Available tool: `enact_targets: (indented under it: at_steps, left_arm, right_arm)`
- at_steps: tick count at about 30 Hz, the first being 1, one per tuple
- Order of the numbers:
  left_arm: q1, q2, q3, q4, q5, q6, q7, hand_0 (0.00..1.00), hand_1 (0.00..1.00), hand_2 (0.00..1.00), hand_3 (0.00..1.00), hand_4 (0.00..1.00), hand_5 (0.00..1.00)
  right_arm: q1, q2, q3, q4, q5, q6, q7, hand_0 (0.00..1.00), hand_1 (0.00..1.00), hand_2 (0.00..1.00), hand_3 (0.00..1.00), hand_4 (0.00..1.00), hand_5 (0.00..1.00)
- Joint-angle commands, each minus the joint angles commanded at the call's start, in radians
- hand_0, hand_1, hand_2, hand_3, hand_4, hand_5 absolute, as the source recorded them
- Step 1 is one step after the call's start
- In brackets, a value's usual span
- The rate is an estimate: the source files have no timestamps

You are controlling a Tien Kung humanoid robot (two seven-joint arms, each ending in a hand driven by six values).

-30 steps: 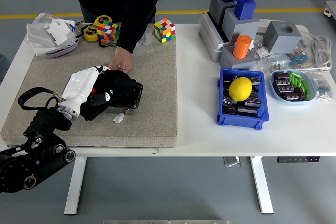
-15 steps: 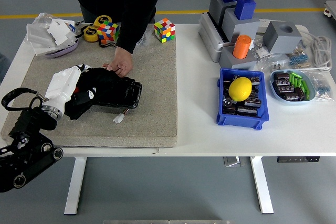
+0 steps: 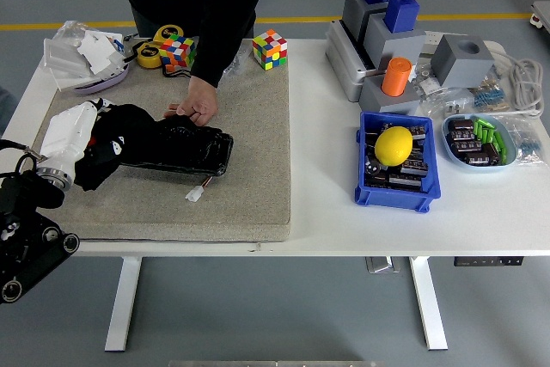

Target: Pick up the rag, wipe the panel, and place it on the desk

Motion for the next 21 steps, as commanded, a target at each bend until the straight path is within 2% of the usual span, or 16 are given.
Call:
enact_targets:
  at_steps: [11,21]
  left_arm:
    - [0.005,-0.007,-0.018,0.021,-0.002,0.003,-0.006,0.189,0.11,0.597,0.675,0.53,0.002]
    - [-0.01,-0.042,0.049,0.002,-0.017,0.003,-0.002,0.189,0.109,0.597,0.675,0.529,0.002]
  right_arm:
    - [0.002,-0.001,-0.001,0.0,0.001,0.002,-0.001,0.721,0.627,0.675,0.628,0.998,0.63]
    - [0.004,-0.001,-0.002,0.001,0.0,0.002,0.003,0.72,0.627,0.675,0.628,0.998,0.631]
